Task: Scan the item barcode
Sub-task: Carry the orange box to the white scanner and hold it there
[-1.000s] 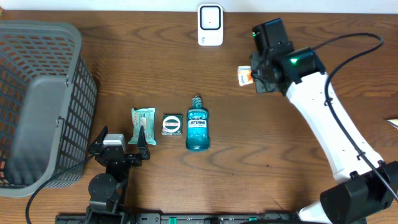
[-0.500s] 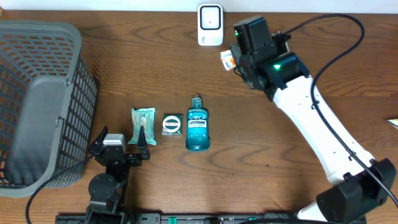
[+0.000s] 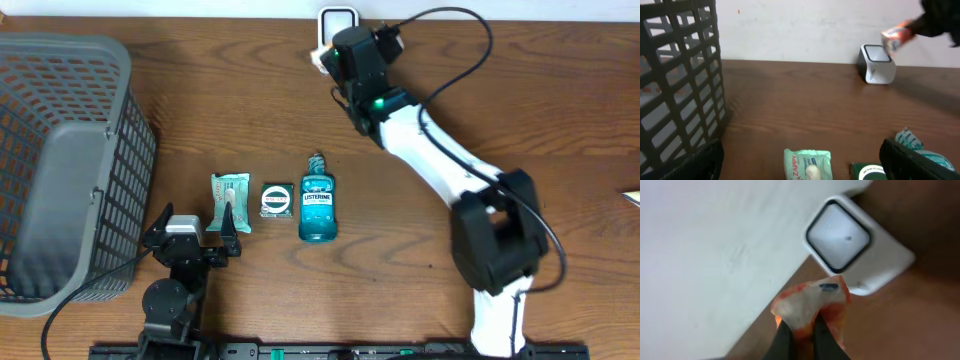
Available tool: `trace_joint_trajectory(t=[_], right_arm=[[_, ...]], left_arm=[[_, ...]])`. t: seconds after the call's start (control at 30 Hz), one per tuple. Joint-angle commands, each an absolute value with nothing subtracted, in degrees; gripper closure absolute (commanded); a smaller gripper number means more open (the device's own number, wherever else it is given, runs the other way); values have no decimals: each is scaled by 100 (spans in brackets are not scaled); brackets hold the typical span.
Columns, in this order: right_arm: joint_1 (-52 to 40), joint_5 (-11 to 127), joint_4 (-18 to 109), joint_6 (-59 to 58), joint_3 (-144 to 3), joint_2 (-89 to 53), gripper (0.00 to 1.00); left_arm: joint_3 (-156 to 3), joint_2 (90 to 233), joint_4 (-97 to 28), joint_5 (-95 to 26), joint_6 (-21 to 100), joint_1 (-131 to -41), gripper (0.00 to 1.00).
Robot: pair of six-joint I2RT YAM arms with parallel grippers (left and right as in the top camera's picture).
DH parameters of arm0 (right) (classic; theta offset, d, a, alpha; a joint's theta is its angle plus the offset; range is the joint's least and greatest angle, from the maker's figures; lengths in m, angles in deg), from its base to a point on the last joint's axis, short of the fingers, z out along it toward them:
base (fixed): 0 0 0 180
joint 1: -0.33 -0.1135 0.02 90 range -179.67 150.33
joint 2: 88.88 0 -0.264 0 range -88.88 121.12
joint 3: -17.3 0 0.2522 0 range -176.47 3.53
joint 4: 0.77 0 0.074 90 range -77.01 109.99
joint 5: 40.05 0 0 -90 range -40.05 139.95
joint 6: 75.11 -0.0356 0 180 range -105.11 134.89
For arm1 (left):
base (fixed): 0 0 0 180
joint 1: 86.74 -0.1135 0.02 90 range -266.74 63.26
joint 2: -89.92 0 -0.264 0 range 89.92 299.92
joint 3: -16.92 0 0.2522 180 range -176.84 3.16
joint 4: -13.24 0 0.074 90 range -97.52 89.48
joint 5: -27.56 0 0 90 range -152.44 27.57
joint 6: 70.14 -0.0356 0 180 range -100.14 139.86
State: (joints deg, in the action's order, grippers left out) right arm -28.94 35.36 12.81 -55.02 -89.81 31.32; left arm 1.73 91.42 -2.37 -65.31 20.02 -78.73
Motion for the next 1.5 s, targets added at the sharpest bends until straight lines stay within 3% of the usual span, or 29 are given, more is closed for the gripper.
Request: trace_joint_trajectory(t=[0.0, 0.27, 0.73, 1.0, 1.13, 1.3, 1.47], right_arm=[[-2838, 3529, 105, -4650, -9042, 3583, 99], [-2549, 3551, -1596, -4678, -9092, 4175, 99], [-2003, 5317, -1578, -5360, -10080, 5025, 99], [-1998, 6331, -1580, -4309, -10288, 4979, 99], [-1874, 6430, -774, -4309, -10290, 4680, 99], [-1544, 6281, 1226, -4023, -10288, 4018, 99], [-1082, 5127, 3285, -3358, -10288, 3336, 99]], left_arm=[[291, 9133, -436, -6583, 1987, -7895, 2], [291, 9133, -436, -6586, 1987, -7895, 2], [291, 9133, -436, -6583, 1987, -7895, 2], [291, 9133, -436, -6583, 1989, -7895, 2], [291, 9133, -436, -6583, 1987, -7895, 2], [291, 9133, -436, -6583, 1987, -7895, 3], [291, 9133, -436, -6583, 1987, -7895, 2]])
